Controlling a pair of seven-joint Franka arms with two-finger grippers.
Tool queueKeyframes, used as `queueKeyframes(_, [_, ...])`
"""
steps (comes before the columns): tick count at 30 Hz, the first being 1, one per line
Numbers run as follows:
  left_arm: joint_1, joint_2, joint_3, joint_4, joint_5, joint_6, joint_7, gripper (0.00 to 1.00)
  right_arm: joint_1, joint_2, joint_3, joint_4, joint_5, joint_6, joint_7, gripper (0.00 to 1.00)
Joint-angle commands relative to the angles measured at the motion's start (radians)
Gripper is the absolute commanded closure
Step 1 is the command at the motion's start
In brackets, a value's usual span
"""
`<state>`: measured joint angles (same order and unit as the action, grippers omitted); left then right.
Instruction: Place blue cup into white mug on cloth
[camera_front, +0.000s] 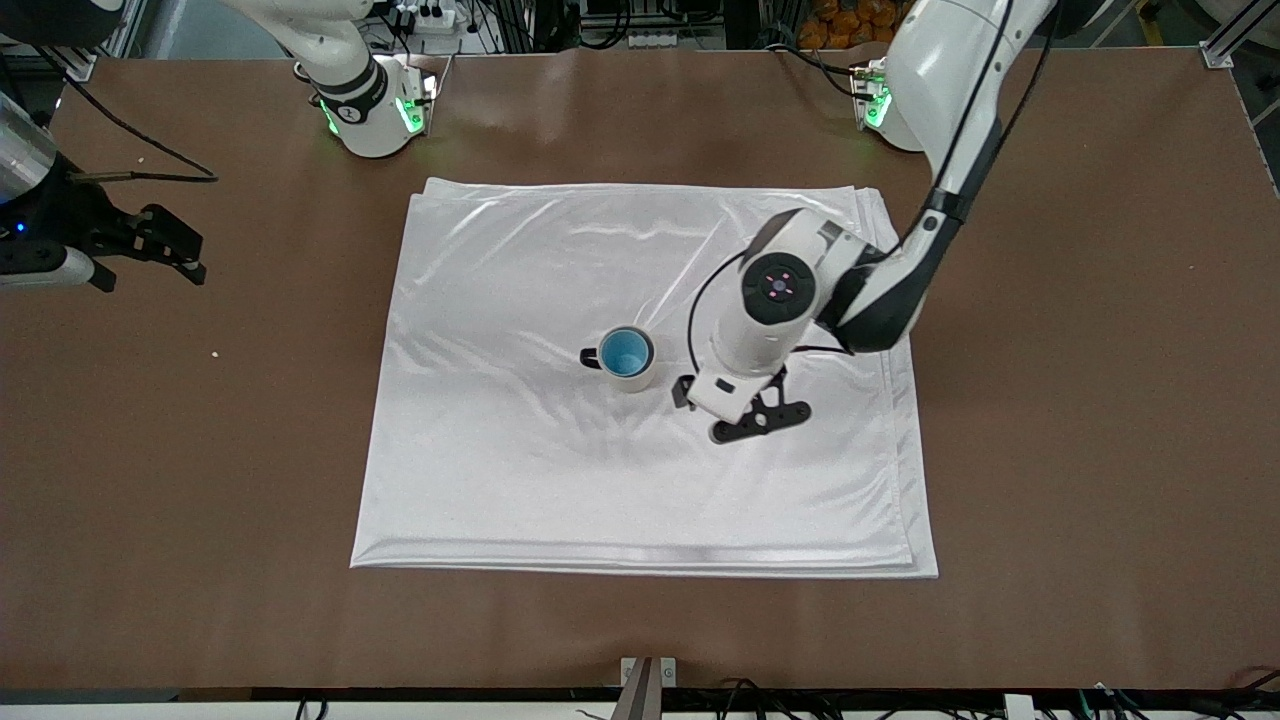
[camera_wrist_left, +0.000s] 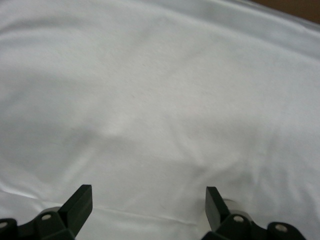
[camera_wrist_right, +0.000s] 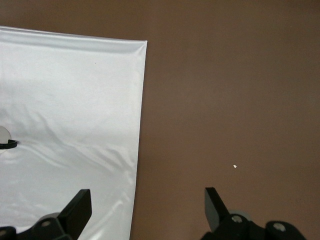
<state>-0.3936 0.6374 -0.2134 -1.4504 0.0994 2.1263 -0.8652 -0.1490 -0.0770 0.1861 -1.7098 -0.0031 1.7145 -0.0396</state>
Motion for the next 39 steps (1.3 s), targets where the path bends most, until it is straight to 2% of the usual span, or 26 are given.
queueKeyframes(1, [0.097, -0.039, -0.008, -0.013, 0.026, -0.072, 0.116, 0.00, -0.029, -0.024, 0.003, 0.007, 0.023, -0.026, 0.017, 0.00])
queueKeyframes(6, [0.220, -0.047, -0.009, -0.012, 0.026, -0.106, 0.279, 0.00, -0.027, -0.024, -0.025, 0.009, 0.023, -0.027, 0.012, 0.00])
queueKeyframes(11, [0.346, -0.070, -0.012, -0.013, 0.025, -0.114, 0.428, 0.00, 0.060, -0.023, -0.149, 0.007, 0.023, -0.033, 0.003, 0.00])
queueKeyframes(13, [0.384, -0.087, -0.012, -0.016, 0.026, -0.140, 0.480, 0.00, 0.081, -0.021, -0.175, 0.010, 0.023, -0.033, 0.001, 0.00])
queueKeyframes(18, [0.433, -0.130, -0.015, -0.024, 0.023, -0.285, 0.601, 0.00, 0.083, -0.020, -0.180, 0.010, 0.023, -0.030, 0.001, 0.00])
queueKeyframes(20, [0.458, -0.162, -0.020, -0.042, 0.016, -0.307, 0.612, 0.00, 0.086, -0.018, -0.178, 0.010, 0.023, -0.027, 0.003, 0.00])
queueKeyframes(26, [0.551, -0.315, -0.057, -0.191, -0.003, -0.310, 0.615, 0.00, 0.109, -0.010, -0.195, 0.012, 0.023, -0.015, 0.003, 0.00])
queueKeyframes(30, [0.555, -0.403, -0.060, -0.248, -0.013, -0.315, 0.617, 0.00, 0.112, -0.007, -0.218, 0.013, 0.025, -0.003, 0.001, 0.00])
queueKeyframes(34, [0.535, -0.452, -0.046, -0.255, -0.039, -0.367, 0.652, 0.00, 0.106, -0.007, -0.218, 0.015, 0.025, 0.000, 0.003, 0.00])
queueKeyframes(35, [0.515, -0.469, -0.029, -0.257, -0.050, -0.388, 0.676, 0.00, 0.105, -0.007, -0.217, 0.015, 0.025, -0.001, 0.003, 0.00])
queueKeyframes(39, [0.371, -0.538, 0.152, -0.255, -0.112, -0.448, 0.755, 0.00, 0.103, -0.014, -0.218, 0.015, 0.023, -0.003, 0.006, 0.00])
